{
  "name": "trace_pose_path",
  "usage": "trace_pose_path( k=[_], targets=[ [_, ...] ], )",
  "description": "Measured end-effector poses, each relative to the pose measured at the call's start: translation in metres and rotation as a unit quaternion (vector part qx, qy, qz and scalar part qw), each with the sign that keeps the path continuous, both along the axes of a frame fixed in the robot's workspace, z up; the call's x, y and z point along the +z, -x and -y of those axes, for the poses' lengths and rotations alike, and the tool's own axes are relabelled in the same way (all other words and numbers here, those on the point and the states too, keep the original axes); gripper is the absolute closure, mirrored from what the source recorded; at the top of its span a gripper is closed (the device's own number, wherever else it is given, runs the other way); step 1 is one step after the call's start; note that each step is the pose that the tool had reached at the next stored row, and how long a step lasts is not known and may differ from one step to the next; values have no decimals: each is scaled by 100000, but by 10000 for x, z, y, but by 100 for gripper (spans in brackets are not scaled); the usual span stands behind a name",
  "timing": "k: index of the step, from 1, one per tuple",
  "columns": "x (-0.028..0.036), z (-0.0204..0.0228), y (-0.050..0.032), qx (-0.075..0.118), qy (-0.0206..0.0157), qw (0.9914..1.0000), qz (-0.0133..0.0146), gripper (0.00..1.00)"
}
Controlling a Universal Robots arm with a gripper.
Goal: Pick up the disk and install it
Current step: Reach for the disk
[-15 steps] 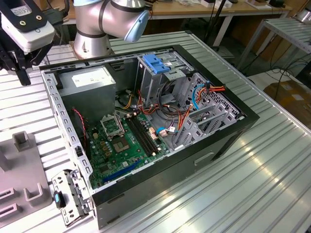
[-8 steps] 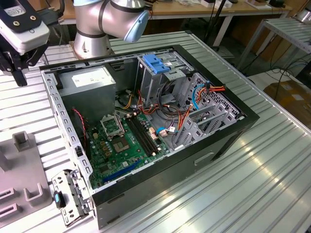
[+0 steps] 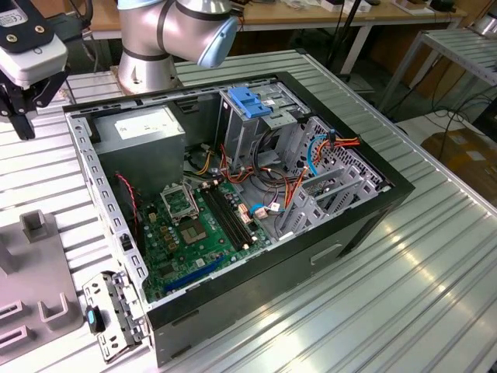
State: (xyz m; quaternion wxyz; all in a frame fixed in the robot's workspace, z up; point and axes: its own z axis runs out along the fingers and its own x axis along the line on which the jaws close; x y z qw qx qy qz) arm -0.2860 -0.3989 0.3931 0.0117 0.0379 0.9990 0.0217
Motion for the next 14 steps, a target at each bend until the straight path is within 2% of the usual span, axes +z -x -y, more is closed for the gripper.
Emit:
trace_pose_path(
  k=[14],
  targets=[
    [0, 0, 176, 4, 2, 100000, -2, 89]
  ],
)
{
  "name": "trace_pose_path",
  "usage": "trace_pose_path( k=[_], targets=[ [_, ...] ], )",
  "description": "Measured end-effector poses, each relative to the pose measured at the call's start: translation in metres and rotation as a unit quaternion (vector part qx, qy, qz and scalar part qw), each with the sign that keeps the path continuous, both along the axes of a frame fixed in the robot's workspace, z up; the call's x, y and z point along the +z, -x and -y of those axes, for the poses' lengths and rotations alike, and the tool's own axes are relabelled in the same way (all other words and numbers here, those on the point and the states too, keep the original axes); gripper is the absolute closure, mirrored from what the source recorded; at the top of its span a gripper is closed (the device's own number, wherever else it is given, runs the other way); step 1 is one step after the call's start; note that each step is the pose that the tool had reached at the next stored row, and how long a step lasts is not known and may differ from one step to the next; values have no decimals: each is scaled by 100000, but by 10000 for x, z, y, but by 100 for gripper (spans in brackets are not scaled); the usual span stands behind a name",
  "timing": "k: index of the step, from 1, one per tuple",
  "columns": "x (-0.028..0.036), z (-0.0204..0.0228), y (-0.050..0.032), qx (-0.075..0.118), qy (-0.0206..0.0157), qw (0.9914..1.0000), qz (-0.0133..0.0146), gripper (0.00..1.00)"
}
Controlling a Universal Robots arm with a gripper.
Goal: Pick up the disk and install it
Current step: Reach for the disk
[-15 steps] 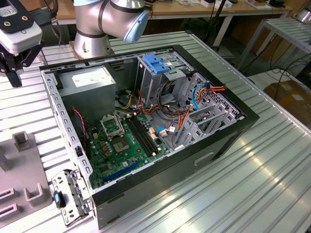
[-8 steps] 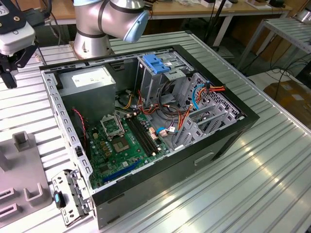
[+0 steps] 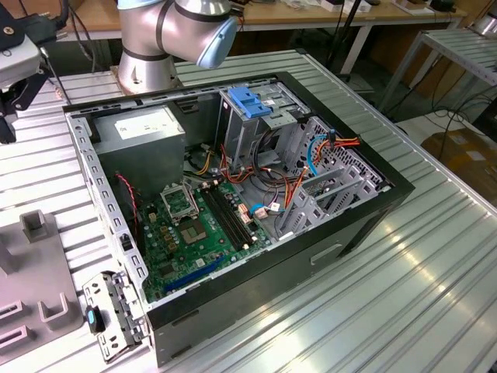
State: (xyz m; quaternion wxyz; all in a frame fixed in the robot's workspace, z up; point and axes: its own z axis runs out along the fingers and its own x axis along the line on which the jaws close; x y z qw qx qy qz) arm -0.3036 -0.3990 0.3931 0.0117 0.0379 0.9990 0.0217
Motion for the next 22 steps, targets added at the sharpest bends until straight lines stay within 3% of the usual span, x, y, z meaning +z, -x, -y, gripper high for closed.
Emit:
trace_pose_path(
  k=[8, 22],
  targets=[
    [0, 0, 116, -4, 5, 100000, -4, 89],
    [-1, -4, 429, -7, 3, 100000, -98, 89]
  ],
)
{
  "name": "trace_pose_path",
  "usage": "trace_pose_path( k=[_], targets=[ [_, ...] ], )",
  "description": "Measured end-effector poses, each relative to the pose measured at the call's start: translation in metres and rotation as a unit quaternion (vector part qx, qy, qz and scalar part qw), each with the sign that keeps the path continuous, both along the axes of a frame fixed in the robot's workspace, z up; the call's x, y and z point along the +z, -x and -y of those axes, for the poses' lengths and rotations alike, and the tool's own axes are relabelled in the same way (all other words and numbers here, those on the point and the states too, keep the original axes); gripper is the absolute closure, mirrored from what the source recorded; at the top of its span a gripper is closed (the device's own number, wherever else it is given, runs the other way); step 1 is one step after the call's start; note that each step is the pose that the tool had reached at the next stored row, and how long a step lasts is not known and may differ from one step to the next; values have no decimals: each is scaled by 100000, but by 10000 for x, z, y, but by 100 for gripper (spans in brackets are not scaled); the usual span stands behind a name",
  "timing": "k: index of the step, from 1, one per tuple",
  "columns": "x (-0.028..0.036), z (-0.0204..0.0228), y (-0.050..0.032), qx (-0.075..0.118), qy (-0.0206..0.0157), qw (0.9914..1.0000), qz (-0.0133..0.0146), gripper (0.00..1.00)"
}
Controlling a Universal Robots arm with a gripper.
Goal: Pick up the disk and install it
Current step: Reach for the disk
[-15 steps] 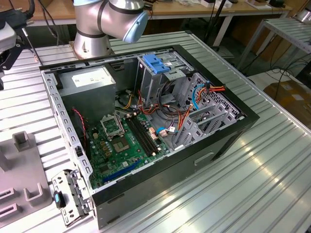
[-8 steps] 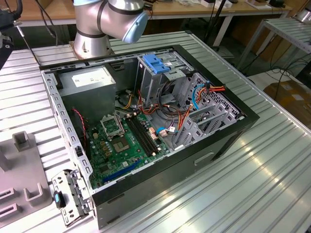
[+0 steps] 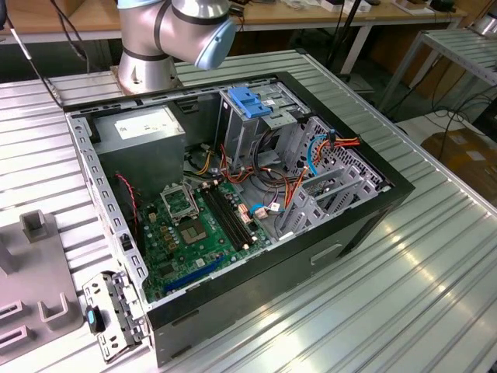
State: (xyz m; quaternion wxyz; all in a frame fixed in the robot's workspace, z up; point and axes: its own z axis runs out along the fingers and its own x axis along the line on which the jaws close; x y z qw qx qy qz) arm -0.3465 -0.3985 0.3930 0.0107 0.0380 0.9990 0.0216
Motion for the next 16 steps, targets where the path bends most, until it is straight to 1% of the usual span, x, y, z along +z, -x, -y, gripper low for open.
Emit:
trace_pose_path(
  k=[11, 12, 16],
  targets=[
    [-1, -2, 241, 2, 1, 100000, -138, 89],
    [-2, -3, 286, 2, -6, 100000, -158, 89],
    [-2, -3, 398, 5, 1, 100000, -226, 89]
  ],
)
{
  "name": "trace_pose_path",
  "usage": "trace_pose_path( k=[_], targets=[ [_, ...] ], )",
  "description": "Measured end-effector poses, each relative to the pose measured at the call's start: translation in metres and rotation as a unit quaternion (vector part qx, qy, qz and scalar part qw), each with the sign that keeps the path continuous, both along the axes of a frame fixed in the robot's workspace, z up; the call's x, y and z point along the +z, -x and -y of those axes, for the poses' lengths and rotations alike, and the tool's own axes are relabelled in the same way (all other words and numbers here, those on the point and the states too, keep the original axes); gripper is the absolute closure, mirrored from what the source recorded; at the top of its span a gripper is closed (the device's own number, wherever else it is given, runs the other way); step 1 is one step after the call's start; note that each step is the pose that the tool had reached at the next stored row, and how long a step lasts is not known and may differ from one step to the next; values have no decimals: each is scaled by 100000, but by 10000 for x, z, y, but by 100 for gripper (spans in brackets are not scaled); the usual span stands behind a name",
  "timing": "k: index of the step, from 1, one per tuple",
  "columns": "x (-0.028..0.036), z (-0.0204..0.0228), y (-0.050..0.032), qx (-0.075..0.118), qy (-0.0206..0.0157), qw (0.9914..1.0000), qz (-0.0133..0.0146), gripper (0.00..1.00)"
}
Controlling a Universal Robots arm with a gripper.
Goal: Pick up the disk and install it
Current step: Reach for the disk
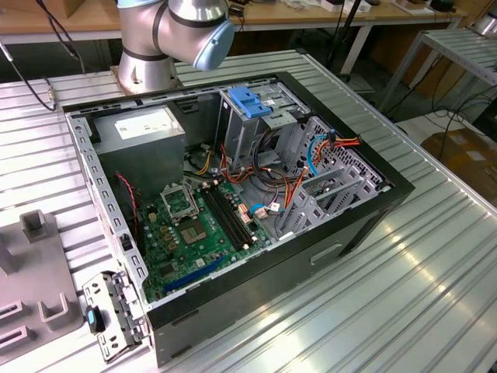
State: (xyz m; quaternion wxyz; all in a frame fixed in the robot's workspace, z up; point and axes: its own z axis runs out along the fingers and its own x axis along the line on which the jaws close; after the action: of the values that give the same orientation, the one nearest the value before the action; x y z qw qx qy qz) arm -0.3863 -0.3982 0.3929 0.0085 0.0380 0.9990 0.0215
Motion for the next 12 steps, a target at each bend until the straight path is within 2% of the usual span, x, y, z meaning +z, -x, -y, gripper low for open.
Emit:
trace_pose_path(
  k=[7, 12],
  targets=[
    [-1, -2, 213, -2, -3, 100000, -121, 89],
    [-2, -3, 403, 1, -3, 100000, -278, 89]
  ],
)
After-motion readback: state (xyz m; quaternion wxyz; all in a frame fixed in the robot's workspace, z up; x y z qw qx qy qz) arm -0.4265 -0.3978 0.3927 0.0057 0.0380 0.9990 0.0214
